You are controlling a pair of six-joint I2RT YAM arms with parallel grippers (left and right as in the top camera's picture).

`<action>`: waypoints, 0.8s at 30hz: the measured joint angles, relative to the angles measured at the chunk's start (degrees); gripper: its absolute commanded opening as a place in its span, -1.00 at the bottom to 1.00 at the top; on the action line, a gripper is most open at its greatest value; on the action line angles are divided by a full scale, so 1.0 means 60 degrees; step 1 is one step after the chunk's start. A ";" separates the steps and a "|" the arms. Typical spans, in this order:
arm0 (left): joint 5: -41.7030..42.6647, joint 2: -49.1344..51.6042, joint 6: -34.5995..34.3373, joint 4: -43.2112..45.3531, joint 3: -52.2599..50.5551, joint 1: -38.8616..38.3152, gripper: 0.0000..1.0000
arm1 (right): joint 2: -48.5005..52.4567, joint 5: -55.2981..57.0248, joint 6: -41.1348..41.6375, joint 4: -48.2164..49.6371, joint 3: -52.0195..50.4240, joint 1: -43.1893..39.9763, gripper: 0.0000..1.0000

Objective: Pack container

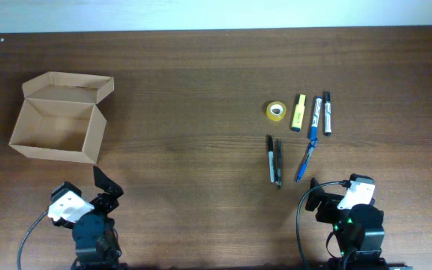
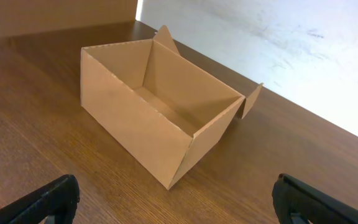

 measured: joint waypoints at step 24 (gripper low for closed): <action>0.2820 0.2390 0.0295 -0.3286 0.3570 0.0000 1.00 | 0.0535 -0.0175 -0.0189 -0.0546 0.1035 0.0000 0.98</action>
